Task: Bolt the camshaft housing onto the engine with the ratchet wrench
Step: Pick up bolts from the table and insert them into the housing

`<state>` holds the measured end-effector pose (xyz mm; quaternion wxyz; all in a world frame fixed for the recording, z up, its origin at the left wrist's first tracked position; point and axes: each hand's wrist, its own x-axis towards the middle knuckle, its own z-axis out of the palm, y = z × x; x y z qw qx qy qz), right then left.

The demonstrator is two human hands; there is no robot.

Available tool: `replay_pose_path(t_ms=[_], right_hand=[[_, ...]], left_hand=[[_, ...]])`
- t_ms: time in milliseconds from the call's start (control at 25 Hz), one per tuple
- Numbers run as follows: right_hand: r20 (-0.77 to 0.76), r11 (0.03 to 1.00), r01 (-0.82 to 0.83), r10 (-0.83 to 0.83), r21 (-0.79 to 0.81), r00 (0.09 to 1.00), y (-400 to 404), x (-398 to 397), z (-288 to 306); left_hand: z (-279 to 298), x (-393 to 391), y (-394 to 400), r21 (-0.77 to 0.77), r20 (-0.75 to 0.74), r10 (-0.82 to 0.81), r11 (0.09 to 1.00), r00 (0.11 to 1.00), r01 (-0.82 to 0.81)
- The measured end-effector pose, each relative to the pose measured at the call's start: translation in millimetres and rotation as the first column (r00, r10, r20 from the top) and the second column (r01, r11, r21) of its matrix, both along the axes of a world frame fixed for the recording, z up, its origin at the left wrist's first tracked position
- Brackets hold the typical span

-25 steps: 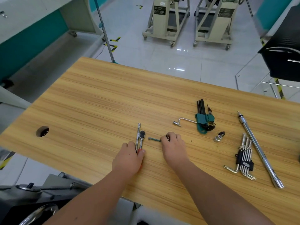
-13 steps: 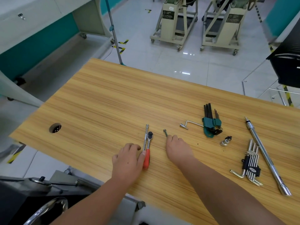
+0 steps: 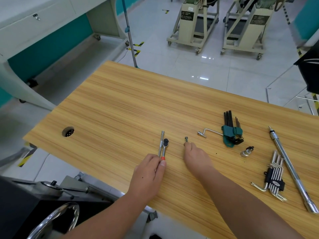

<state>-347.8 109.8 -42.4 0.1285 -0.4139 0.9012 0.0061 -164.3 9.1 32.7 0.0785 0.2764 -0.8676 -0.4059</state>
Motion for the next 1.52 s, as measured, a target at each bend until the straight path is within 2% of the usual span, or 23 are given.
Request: replay_pose_path(t_ms=[320,600,680,760,840,880,920,960,1000,1040,1120,1200,1400,1480,1520], right_hand=[[-0.086,0.999,-0.030,0.032,0.022,0.996,1,5,-1],[-0.040,1.000,-0.031,0.031,-0.001,0.999,1,-3,-2],[0.059,0.995,0.060,-0.055,-0.086,0.997,0,-7,0],[0.232,0.911,0.316,-0.258,-0.266,0.938,-3,-10,13],[0.433,0.700,0.585,-0.415,-0.410,0.800,-10,-11,33],[0.549,0.569,0.690,-0.434,-0.447,0.714,-13,-8,44],[0.690,0.423,0.786,-0.393,-0.451,0.607,-18,-3,57],[0.826,0.277,0.864,-0.277,-0.420,0.491,-22,5,72],[0.915,0.158,0.918,-0.125,-0.363,0.384,-26,15,88],[0.948,0.081,0.945,0.007,-0.317,0.317,-29,27,104],[0.940,0.017,0.951,0.163,-0.308,0.301,-32,52,135],[0.914,0.014,0.943,0.253,-0.331,0.317,-36,77,165],[0.877,0.123,0.902,0.321,-0.413,0.358,-60,132,229],[0.863,0.179,0.891,0.387,-0.417,0.326,-75,160,250],[0.852,0.203,0.894,0.442,-0.399,0.280,-82,174,260]], left_hand=[[-1,-3,12,0.074,-0.026,-0.023,0.997,0.999,0.025],[-1,2,12,0.080,-0.034,-0.029,0.996,0.999,0.032],[-1,1,11,0.108,-0.029,0.002,0.994,1.000,0.001],[2,-5,12,0.229,-0.024,0.079,0.971,0.997,-0.072],[9,-19,19,0.452,0.028,0.226,0.866,0.974,-0.214],[14,-29,24,0.577,0.098,0.325,0.752,0.941,-0.319],[21,-39,27,0.699,0.199,0.404,0.580,0.893,-0.419],[30,-48,31,0.801,0.295,0.438,0.371,0.849,-0.470],[41,-55,34,0.872,0.343,0.443,0.177,0.829,-0.456],[53,-59,36,0.919,0.334,0.452,0.039,0.827,-0.392],[81,-61,40,0.964,0.263,0.507,-0.097,0.821,-0.248],[108,-51,41,0.976,0.216,0.568,-0.112,0.794,-0.185],[164,-1,25,0.986,0.132,0.690,-0.015,0.712,-0.168],[185,28,13,0.988,0.096,0.741,0.012,0.665,-0.156],[196,43,7,0.989,0.079,0.766,0.020,0.638,-0.147]])
